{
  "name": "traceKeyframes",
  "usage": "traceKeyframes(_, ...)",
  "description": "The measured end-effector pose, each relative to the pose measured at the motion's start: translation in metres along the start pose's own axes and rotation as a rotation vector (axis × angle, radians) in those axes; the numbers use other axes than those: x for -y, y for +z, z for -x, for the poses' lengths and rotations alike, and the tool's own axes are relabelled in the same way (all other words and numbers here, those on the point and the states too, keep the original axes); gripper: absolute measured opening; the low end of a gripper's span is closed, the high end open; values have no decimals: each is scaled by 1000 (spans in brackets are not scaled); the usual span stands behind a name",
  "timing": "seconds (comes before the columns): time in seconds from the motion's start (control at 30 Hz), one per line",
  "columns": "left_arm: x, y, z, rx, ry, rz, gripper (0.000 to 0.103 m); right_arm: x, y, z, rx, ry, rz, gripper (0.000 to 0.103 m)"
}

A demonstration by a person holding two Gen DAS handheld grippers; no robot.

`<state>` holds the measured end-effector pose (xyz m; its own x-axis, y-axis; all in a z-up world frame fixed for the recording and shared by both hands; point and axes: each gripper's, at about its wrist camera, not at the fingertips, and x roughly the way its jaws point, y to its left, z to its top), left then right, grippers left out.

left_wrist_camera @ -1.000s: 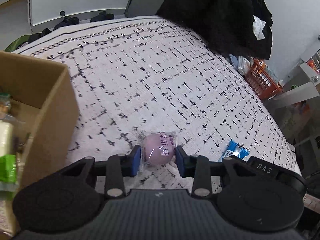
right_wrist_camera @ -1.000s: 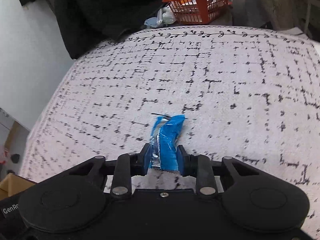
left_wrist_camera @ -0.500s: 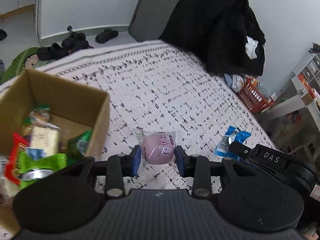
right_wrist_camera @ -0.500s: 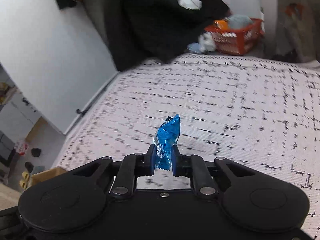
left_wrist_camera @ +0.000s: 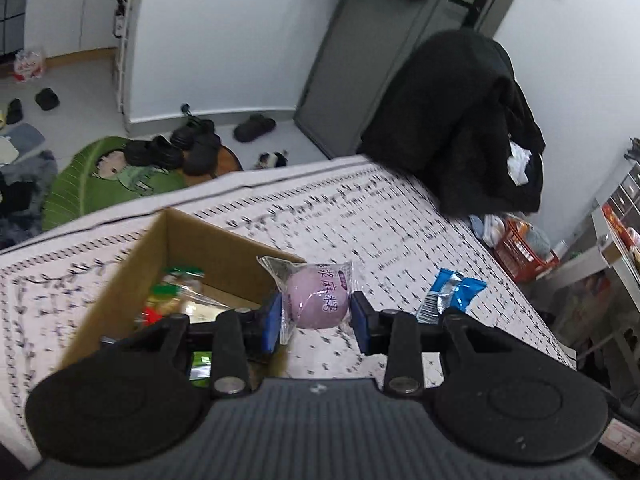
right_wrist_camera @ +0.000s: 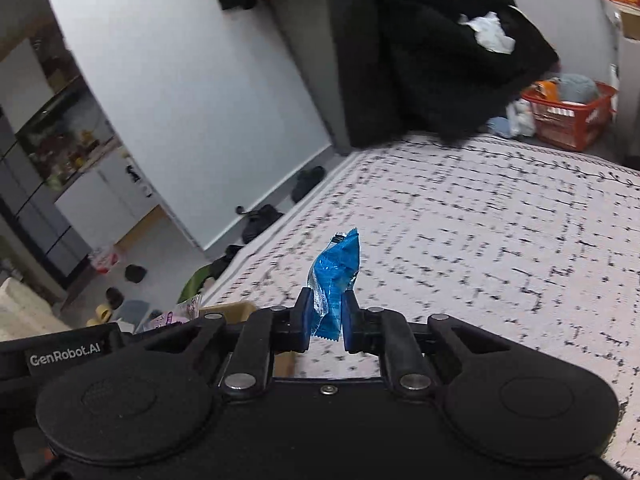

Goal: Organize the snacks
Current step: 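Carry the pink and blue packets with both tools over the cardboard box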

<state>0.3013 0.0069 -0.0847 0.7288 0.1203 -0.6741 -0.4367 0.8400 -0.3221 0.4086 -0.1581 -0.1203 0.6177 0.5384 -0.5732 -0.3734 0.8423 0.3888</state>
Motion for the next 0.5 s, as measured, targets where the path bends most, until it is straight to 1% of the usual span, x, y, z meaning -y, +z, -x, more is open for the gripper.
traceKeyframes(0.23, -17, 7, 25, 37, 27, 12, 36, -33, 1, 19, 43, 61, 56, 14)
traceKeyframes(0.5, -41, 17, 48, 73, 43, 37, 36, -57, -3, 20, 47, 93, 83, 14)
